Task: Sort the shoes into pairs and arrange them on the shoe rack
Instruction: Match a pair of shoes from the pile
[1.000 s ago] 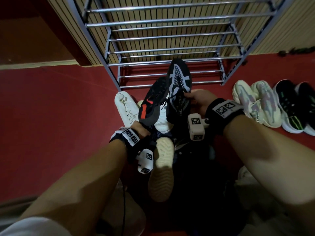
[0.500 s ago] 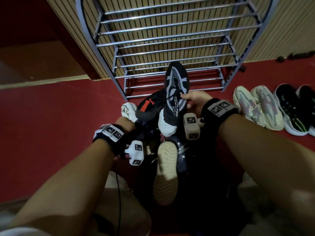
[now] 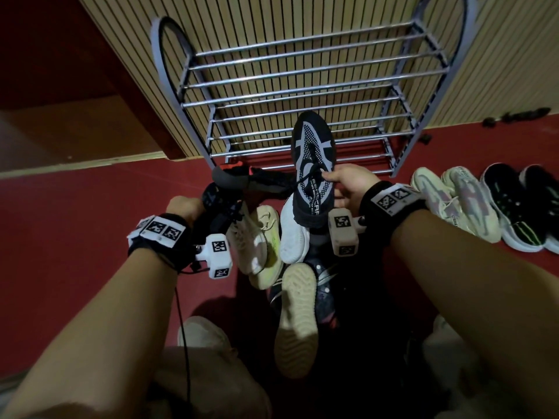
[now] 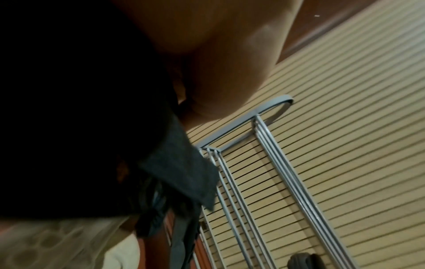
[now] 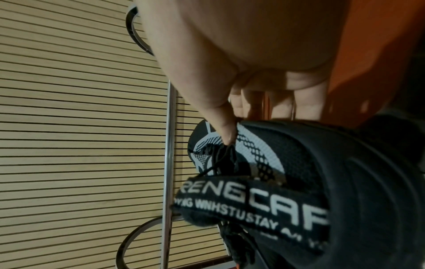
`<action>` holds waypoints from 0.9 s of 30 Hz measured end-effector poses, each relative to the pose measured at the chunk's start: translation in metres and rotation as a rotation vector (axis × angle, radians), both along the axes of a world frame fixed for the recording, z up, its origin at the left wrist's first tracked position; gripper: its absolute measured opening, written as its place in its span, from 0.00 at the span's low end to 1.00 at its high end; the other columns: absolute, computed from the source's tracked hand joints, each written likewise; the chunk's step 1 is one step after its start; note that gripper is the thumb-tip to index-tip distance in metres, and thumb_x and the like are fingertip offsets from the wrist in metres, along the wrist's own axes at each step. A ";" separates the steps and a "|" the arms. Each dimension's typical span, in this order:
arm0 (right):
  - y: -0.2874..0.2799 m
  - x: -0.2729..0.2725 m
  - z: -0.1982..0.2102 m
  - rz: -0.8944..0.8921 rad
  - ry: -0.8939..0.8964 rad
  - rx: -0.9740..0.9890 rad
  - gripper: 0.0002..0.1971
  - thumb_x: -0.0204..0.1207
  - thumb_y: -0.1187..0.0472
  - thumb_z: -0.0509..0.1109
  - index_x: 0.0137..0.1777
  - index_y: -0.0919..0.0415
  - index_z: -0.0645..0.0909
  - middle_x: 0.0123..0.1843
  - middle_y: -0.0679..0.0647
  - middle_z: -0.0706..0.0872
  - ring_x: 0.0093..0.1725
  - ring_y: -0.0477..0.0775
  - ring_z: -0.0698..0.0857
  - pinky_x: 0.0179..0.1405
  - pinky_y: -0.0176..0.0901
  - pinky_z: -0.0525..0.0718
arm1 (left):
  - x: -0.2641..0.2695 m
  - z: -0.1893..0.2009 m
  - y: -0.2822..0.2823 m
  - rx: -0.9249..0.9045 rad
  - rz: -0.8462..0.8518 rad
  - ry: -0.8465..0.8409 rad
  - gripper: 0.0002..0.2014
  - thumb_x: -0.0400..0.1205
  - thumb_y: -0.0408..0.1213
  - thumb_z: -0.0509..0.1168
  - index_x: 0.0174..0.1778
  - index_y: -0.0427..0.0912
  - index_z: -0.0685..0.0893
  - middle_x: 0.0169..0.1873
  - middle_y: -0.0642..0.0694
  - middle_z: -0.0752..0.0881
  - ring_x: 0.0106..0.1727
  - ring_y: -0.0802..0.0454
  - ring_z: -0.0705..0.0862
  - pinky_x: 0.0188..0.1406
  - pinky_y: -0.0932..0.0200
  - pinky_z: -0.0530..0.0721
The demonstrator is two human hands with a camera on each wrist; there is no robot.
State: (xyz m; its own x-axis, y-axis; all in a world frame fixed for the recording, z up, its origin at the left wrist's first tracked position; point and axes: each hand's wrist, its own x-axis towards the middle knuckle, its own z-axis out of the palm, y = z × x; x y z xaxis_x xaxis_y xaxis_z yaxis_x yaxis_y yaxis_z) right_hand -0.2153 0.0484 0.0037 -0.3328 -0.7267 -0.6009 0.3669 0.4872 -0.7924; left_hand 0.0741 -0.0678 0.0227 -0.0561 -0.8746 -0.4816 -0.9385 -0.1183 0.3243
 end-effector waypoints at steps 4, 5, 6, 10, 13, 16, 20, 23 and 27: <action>-0.002 0.001 -0.001 -0.004 -0.003 0.001 0.04 0.79 0.64 0.69 0.50 0.58 0.84 0.43 0.54 0.91 0.37 0.51 0.89 0.35 0.45 0.89 | -0.011 0.010 0.006 0.111 0.095 0.191 0.15 0.86 0.31 0.59 0.64 0.24 0.80 0.64 0.29 0.82 0.56 0.42 0.82 0.34 0.61 0.75; -0.003 0.001 -0.001 -0.005 -0.006 0.001 0.04 0.79 0.64 0.69 0.50 0.58 0.84 0.43 0.54 0.91 0.37 0.51 0.89 0.36 0.46 0.89 | -0.015 0.012 0.010 0.133 0.140 0.323 0.17 0.85 0.28 0.59 0.68 0.24 0.78 0.67 0.27 0.80 0.54 0.45 0.80 0.30 0.63 0.79; -0.003 0.000 -0.001 -0.008 -0.009 -0.001 0.04 0.79 0.64 0.70 0.50 0.58 0.84 0.43 0.54 0.91 0.36 0.50 0.89 0.35 0.46 0.88 | -0.020 0.010 0.015 0.133 0.181 0.429 0.18 0.84 0.26 0.59 0.69 0.24 0.77 0.69 0.27 0.78 0.54 0.46 0.78 0.29 0.65 0.80; 0.001 -0.005 0.003 -0.012 -0.001 0.012 0.05 0.78 0.64 0.71 0.53 0.60 0.84 0.38 0.53 0.89 0.23 0.46 0.87 0.24 0.39 0.84 | -0.048 -0.003 0.049 0.359 0.336 0.611 0.07 0.83 0.27 0.57 0.43 0.36 0.80 0.52 0.35 0.83 0.42 0.40 0.86 0.34 0.58 0.81; 0.012 -0.017 0.007 0.017 0.050 0.030 0.05 0.79 0.63 0.70 0.52 0.61 0.82 0.34 0.54 0.86 0.17 0.45 0.80 0.13 0.34 0.75 | -0.080 -0.004 0.080 0.618 0.430 0.743 0.14 0.84 0.26 0.51 0.35 0.31 0.78 0.27 0.34 0.87 0.22 0.41 0.86 0.25 0.55 0.85; 0.028 -0.039 0.010 -0.030 0.149 0.052 0.01 0.77 0.63 0.73 0.46 0.61 0.84 0.40 0.56 0.89 0.28 0.50 0.86 0.19 0.36 0.80 | -0.112 -0.014 0.103 0.700 0.448 0.801 0.18 0.87 0.27 0.48 0.33 0.30 0.77 0.17 0.35 0.83 0.14 0.43 0.83 0.37 0.46 0.84; 0.060 -0.076 0.022 -0.050 0.285 0.090 0.02 0.78 0.65 0.71 0.45 0.61 0.82 0.36 0.52 0.84 0.36 0.52 0.83 0.36 0.41 0.83 | -0.158 -0.026 0.129 0.742 0.401 0.756 0.15 0.87 0.31 0.50 0.37 0.37 0.75 0.15 0.44 0.81 0.11 0.50 0.78 0.18 0.60 0.82; 0.085 -0.112 0.022 -0.036 0.293 0.129 0.09 0.79 0.68 0.69 0.57 0.61 0.83 0.40 0.54 0.85 0.39 0.52 0.83 0.36 0.41 0.80 | -0.196 -0.028 0.147 0.772 0.321 0.734 0.12 0.86 0.29 0.54 0.39 0.38 0.78 0.19 0.45 0.82 0.14 0.49 0.78 0.17 0.61 0.81; 0.119 -0.164 0.018 -0.063 0.340 0.170 0.10 0.77 0.71 0.67 0.55 0.63 0.86 0.45 0.56 0.89 0.38 0.52 0.86 0.34 0.41 0.82 | -0.250 -0.030 0.170 0.760 0.202 0.692 0.06 0.84 0.30 0.60 0.54 0.35 0.80 0.41 0.38 0.83 0.34 0.43 0.82 0.29 0.51 0.82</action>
State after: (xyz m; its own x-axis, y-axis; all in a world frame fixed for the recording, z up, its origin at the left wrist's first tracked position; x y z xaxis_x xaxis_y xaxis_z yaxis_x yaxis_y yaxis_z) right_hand -0.3797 0.1671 0.0221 -0.5746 -0.5982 -0.5586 0.1304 0.6069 -0.7840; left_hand -0.1759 0.1020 -0.0076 -0.4162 -0.3785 -0.8267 -0.5164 -0.6499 0.5576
